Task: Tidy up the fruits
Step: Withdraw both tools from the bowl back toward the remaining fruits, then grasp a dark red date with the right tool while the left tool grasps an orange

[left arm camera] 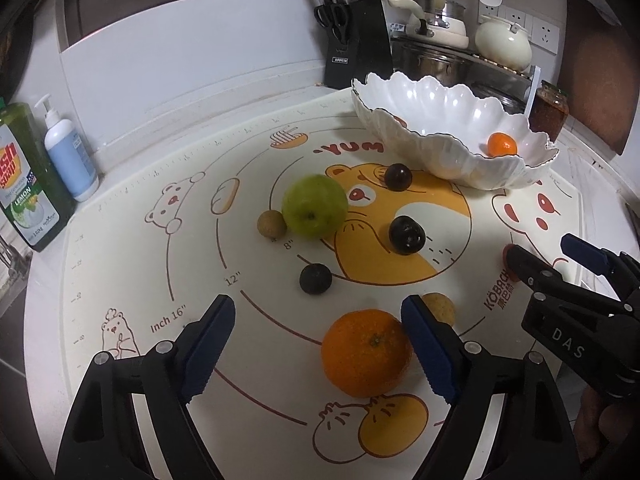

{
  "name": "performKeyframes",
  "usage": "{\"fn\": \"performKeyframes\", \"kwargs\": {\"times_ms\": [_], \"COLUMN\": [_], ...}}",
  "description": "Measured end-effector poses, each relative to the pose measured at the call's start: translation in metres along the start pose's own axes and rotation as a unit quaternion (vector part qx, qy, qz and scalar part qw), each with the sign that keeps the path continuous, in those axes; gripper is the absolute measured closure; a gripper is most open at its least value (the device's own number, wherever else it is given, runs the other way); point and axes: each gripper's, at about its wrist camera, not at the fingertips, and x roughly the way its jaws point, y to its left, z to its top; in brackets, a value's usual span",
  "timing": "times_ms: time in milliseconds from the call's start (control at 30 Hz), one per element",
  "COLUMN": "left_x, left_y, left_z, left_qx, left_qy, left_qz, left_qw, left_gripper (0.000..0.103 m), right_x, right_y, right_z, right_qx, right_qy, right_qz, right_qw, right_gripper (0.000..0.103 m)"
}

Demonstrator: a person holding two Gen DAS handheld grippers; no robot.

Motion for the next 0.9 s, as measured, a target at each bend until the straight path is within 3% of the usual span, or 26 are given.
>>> {"fn": "performKeyframes", "kwargs": {"times_ms": [333,633,900], "left_x": [-0.011,0.005,0.018], "left_y": [-0.005,-0.007,-0.012], "left_z": [0.001,-0.008,-0.013], "left_qx": [-0.001,-0.005,-0.001], "left_qy": [-0.010,0.017,0.041], "left_qz": [-0.017,-0.026,-0.031], "left_qw": [0.9998,0.9995,0.9986], "left_gripper": [0.020,0.021,0.038], "right_x": [-0.001,0.007,0.020], "right_y": [0.001,0.001,0.000], "right_z": [0.002,0.000,-0.003], "right_qx": [-0.002,-0.005,-0.002], "right_qy": [-0.006,0.006,0.026], "right_qz": [0.008,0.007,0.009], "right_qw": [1.000,1.000,1.000], "right_gripper": [0.035,0.038,0.053]}}
